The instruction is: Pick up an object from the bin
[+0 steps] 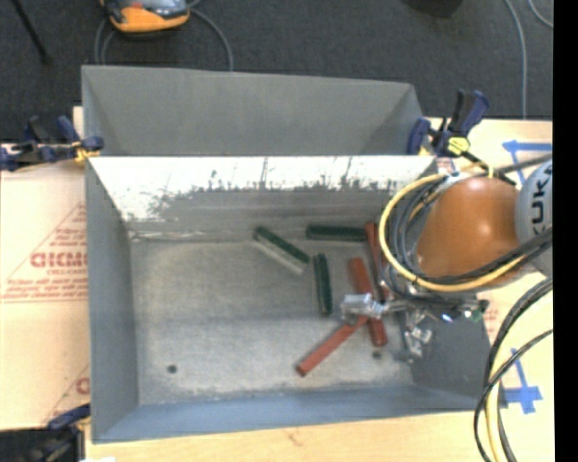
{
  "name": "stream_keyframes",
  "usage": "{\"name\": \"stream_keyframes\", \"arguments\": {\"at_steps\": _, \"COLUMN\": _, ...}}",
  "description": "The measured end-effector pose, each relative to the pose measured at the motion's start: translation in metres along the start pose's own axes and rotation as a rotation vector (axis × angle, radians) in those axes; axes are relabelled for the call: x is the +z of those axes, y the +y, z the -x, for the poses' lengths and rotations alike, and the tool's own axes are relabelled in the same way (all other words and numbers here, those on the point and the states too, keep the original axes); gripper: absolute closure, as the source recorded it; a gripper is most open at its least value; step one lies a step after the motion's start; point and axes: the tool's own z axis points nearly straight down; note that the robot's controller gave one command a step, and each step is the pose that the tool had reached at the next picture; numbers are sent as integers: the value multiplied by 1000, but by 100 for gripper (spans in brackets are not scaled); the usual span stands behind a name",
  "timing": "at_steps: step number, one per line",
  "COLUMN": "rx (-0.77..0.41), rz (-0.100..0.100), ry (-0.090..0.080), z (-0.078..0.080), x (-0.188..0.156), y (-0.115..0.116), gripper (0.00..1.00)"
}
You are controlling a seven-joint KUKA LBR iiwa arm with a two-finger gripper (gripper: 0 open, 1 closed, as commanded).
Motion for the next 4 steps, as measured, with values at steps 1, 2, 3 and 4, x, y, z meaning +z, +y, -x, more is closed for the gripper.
{"name": "stream_keyframes", "arguments": {"at_steps": 1, "rx": -180, "rz": 100, "ry": 28, "z": 30, "x": 15, "y": -91, "gripper": 100}}
{"name": "stream_keyframes", "arguments": {"at_steps": 2, "rx": -181, "rz": 99, "ry": 28, "z": 30, "x": 14, "y": -91, "gripper": 100}}
{"name": "stream_keyframes", "arguments": {"at_steps": 3, "rx": -184, "rz": 93, "ry": 26, "z": 29, "x": 13, "y": -88, "gripper": 100}}
{"name": "stream_keyframes", "arguments": {"at_steps": 4, "rx": -185, "rz": 78, "ry": 26, "z": 27, "x": 8, "y": -85, "gripper": 100}}
